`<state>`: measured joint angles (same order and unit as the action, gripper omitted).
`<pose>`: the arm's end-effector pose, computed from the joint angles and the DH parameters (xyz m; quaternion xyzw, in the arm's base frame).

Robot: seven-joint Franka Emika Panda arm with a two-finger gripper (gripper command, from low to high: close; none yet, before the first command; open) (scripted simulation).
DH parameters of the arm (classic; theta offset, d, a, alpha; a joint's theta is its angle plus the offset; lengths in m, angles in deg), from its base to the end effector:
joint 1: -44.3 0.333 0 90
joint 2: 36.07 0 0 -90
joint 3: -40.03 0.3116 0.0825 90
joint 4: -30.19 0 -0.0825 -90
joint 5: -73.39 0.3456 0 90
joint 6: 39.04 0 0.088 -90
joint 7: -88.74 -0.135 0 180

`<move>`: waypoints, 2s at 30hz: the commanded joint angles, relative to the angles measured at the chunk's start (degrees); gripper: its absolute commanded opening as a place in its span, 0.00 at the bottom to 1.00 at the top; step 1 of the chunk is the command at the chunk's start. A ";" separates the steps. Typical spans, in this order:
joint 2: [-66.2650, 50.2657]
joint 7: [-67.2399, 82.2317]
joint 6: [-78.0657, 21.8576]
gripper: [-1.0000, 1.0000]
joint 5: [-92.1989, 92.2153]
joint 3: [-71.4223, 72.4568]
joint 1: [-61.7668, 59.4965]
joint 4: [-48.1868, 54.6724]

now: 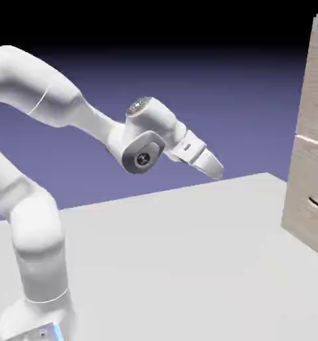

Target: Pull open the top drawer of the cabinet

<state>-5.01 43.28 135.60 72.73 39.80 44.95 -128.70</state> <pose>0.3921 0.0037 0.4674 -0.8496 0.3470 -0.3665 0.1533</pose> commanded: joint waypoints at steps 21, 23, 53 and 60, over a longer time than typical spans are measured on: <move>-27.90 -52.33 11.02 0.50 -11.50 -4.07 -0.68 36.73; -30.56 -57.31 12.07 0.50 -12.59 -4.46 -0.75 40.23; -68.04 -119.30 22.40 0.50 -28.02 -4.61 -4.04 90.83; -76.85 -116.40 15.44 0.50 -31.60 6.50 -9.81 105.36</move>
<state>-81.86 -73.13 151.04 41.13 46.29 35.14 -23.34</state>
